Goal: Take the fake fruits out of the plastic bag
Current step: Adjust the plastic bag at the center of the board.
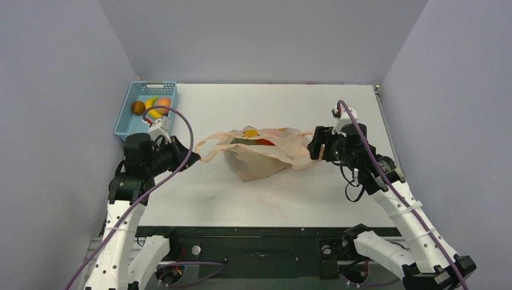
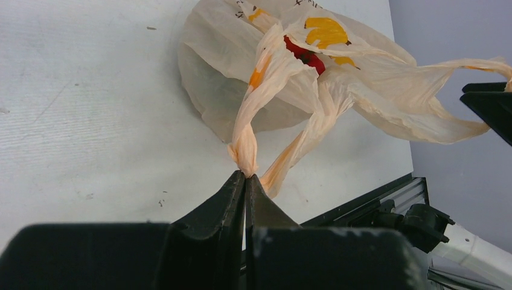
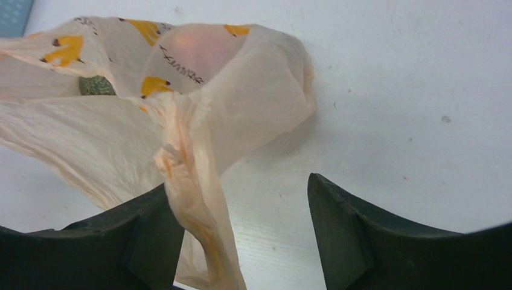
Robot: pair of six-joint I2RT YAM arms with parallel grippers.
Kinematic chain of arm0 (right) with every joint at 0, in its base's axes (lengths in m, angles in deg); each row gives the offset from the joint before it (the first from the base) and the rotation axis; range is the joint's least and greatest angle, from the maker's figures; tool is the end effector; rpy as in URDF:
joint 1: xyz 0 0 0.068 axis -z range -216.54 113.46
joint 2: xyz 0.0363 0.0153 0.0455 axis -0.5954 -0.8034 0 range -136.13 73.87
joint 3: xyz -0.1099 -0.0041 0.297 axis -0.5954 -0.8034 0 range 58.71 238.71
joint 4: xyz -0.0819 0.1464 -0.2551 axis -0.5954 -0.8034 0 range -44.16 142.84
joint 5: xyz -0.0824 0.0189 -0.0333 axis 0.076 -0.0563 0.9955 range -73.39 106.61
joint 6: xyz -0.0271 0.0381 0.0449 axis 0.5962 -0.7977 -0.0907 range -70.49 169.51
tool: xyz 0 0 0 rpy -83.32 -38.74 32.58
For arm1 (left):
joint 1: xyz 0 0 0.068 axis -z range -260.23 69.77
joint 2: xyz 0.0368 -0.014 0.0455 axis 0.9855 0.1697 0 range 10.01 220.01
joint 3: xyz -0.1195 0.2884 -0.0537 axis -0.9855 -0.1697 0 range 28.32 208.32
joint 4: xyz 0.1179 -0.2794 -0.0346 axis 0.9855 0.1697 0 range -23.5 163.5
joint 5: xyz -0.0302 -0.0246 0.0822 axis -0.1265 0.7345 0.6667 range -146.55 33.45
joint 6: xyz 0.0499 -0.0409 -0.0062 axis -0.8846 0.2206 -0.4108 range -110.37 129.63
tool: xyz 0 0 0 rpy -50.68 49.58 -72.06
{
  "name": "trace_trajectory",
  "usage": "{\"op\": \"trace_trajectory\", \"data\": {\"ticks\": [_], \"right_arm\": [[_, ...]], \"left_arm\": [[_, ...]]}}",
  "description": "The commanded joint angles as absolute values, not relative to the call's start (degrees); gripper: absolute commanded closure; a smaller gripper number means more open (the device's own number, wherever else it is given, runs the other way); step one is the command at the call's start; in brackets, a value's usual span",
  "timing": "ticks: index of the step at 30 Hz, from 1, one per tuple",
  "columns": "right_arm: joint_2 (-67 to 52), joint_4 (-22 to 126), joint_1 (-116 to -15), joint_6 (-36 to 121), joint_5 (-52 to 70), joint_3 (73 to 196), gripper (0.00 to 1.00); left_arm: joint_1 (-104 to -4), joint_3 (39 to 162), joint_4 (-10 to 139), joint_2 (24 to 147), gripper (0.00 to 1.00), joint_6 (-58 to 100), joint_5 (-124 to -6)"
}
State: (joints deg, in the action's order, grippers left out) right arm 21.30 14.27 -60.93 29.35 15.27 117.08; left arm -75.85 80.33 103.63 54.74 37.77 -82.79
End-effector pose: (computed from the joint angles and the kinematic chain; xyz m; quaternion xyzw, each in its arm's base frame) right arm 0.2004 0.0923 0.3807 -0.0380 0.8771 0.1910 0.4391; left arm 0.1831 -0.0366 0.3681 -0.0622 0.8482 -0.3253 0.4135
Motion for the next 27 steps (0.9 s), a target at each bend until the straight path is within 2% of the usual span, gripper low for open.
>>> {"op": "trace_trajectory", "data": {"ticks": [1, 5, 11, 15, 17, 20, 24, 27], "right_arm": [[18.4, 16.9, -61.9, 35.5, 14.1, 125.6, 0.32], [13.9, 17.7, -63.2, 36.5, 10.1, 129.2, 0.3], [9.3, 16.8, -67.0, 38.9, 11.6, 132.1, 0.29], [6.6, 16.0, -70.2, 40.6, 14.7, 131.8, 0.29], [5.5, 16.0, -71.1, 40.6, 15.9, 131.3, 0.29], [5.5, 16.9, -71.4, 39.2, 16.4, 129.8, 0.31], [5.6, 18.3, -71.5, 37.4, 16.4, 128.3, 0.44], [5.3, 18.4, -71.5, 37.3, 16.4, 128.2, 0.63]], "left_arm": [[-76.1, 80.2, 106.0, 54.2, 1.0, 37.9, -82.4], [-76.1, 81.0, 107.7, 54.4, 1.0, 39.1, -79.7], [-76.1, 80.7, 107.1, 53.3, 1.0, 40.5, -79.7], [-76.1, 79.2, 104.6, 53.2, 0.76, 42.6, -82.9], [-76.1, 77.5, 101.4, 52.7, 0.67, 45.2, -85.4], [-76.0, 74.2, 94.7, 52.7, 0.62, 52.3, -91.1], [-75.9, 69.6, 83.4, 52.8, 0.58, 59.1, -93.5], [-76.0, 69.1, 81.2, 53.2, 0.58, 60.2, -93.1]]}}
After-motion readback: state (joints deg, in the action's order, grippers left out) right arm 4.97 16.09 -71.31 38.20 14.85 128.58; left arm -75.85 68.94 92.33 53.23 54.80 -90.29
